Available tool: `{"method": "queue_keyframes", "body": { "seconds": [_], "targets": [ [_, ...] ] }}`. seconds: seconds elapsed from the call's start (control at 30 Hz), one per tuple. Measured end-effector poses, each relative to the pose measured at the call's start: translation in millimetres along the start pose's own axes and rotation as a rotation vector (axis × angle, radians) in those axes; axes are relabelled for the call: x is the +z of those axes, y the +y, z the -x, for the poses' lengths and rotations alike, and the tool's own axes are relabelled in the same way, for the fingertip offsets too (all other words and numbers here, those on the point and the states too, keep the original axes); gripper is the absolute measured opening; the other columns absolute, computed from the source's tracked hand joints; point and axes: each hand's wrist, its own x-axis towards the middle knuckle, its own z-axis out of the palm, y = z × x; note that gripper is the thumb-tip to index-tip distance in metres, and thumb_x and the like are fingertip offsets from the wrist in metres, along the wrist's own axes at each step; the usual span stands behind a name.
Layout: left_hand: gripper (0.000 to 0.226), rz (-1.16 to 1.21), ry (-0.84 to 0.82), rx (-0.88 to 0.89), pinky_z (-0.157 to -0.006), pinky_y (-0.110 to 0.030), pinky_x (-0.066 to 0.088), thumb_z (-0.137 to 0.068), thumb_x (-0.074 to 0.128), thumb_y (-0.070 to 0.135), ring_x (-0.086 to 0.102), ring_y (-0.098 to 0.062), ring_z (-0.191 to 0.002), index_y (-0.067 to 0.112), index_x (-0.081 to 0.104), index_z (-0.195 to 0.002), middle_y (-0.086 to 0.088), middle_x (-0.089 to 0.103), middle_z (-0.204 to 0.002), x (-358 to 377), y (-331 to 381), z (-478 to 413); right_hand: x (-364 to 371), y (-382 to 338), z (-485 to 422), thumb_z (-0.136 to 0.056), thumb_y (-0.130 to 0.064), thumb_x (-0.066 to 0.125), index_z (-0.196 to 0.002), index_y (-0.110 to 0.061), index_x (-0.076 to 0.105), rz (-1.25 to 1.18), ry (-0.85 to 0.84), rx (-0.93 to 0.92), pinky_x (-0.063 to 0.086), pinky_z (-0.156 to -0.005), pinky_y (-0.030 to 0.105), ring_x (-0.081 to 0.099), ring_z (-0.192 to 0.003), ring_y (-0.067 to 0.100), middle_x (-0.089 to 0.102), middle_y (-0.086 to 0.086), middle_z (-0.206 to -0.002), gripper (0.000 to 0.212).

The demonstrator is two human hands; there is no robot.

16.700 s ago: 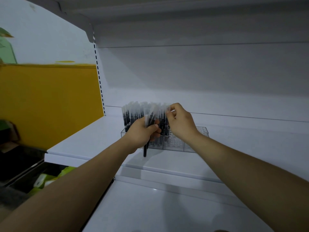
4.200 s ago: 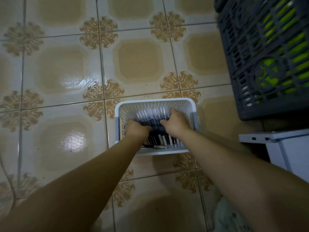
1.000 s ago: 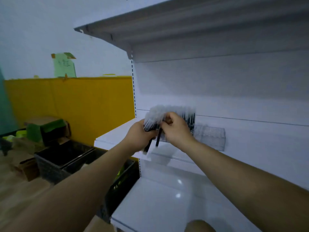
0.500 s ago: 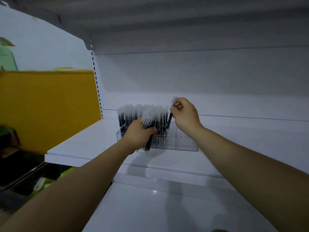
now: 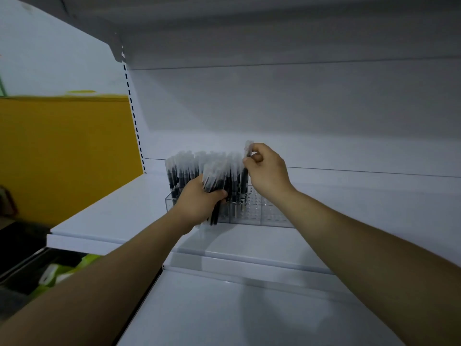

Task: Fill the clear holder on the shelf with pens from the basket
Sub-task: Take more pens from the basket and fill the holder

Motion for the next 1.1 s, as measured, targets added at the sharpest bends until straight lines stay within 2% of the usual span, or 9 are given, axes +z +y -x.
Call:
{"method": "queue_keyframes", "body": {
  "seconds": [0.2,0.37,0.5,0.57,0.67,0.73,0.9,1.03,1.1],
  "targets": [
    [0.011,0.011,-0.004,0.005,-0.066,-0.021,0.047,-0.090,0.063,0.008,0.064,-0.011,-0.071,0.018,0.063,-0.093,-0.003,0.069,-0.080,2,-2,-2,-2,2,-3,-0.097,-0.016,0.051,-0.101,-0.027,0.053,0.003,-0.005,-0.006,0.037,-0.051,0.006,0.047,-0.064,0.008,0.050,-0.007,-0.072,0.012],
    [0.017,0.024,-0.014,0.002,-0.070,-0.021,0.049,-0.090,0.063,0.006,0.065,-0.017,-0.080,0.023,0.062,-0.088,-0.005,0.069,-0.086,6,-1,-2,-2,2,-7,-0.096,-0.016,0.051,-0.099,-0.026,0.053,-0.015,-0.004,0.009,0.044,-0.060,0.019,0.052,-0.067,0.015,0.052,-0.005,-0.072,0.011],
    [0.016,0.020,-0.024,-0.002,-0.067,-0.019,0.045,-0.090,0.063,0.007,0.063,-0.011,-0.078,0.022,0.061,-0.098,0.003,0.067,-0.084,9,0,-2,2,10,-4,-0.095,-0.014,0.051,-0.099,-0.023,0.056,0.063,-0.066,0.022,0.037,-0.047,0.010,0.048,-0.063,0.014,0.051,-0.004,-0.072,0.011],
    [0.016,0.013,-0.024,-0.004,-0.066,-0.019,0.046,-0.090,0.062,0.008,0.063,-0.013,-0.079,0.023,0.062,-0.093,0.000,0.068,-0.084,9,-1,-2,6,15,-1,-0.095,-0.014,0.051,-0.107,-0.022,0.056,0.085,-0.084,0.034,0.038,-0.049,0.012,0.050,-0.067,0.017,0.053,-0.001,-0.076,0.015],
    [0.018,0.002,-0.025,-0.002,-0.076,-0.028,0.051,-0.091,0.061,0.007,0.066,-0.021,-0.084,0.025,0.062,-0.089,-0.007,0.069,-0.087,7,-3,-3,10,17,3,-0.096,-0.015,0.053,-0.119,-0.018,0.048,0.090,-0.067,0.047,0.042,-0.058,0.020,0.051,-0.071,0.015,0.056,0.001,-0.080,0.024],
    [0.017,-0.001,-0.024,-0.001,-0.075,-0.027,0.050,-0.091,0.060,0.006,0.065,-0.019,-0.080,0.023,0.062,-0.089,-0.007,0.068,-0.085,5,-4,-2,10,20,3,-0.095,-0.016,0.055,-0.112,-0.016,0.048,0.120,-0.067,0.057,0.042,-0.060,0.026,0.052,-0.073,0.015,0.055,-0.003,-0.078,0.018],
    [0.010,-0.001,-0.020,-0.020,-0.067,-0.022,0.046,-0.092,0.060,0.007,0.063,-0.013,-0.073,0.017,0.063,-0.092,-0.003,0.068,-0.079,3,-7,-2,14,26,5,-0.094,-0.021,0.057,-0.103,-0.013,0.050,0.218,-0.128,0.115,0.044,-0.064,0.024,0.054,-0.081,0.018,0.056,0.000,-0.091,0.014],
    [0.006,-0.017,-0.027,-0.012,-0.057,-0.017,0.046,-0.092,0.061,0.011,0.062,-0.012,-0.066,0.016,0.064,-0.093,-0.003,0.068,-0.077,3,-5,-2,8,18,8,-0.091,-0.020,0.059,-0.097,-0.018,0.051,0.184,0.045,-0.007,0.038,-0.068,0.019,0.049,-0.081,0.011,0.051,-0.002,-0.094,0.010],
    [0.007,-0.009,-0.027,0.009,-0.061,-0.023,0.052,-0.092,0.061,0.011,0.063,-0.016,-0.068,0.017,0.064,-0.090,-0.006,0.069,-0.077,4,-3,-2,5,8,11,-0.092,-0.023,0.059,-0.094,-0.021,0.057,0.088,0.041,-0.016,0.039,-0.070,0.018,0.051,-0.079,0.008,0.056,-0.002,-0.093,0.004]
  ]
}}
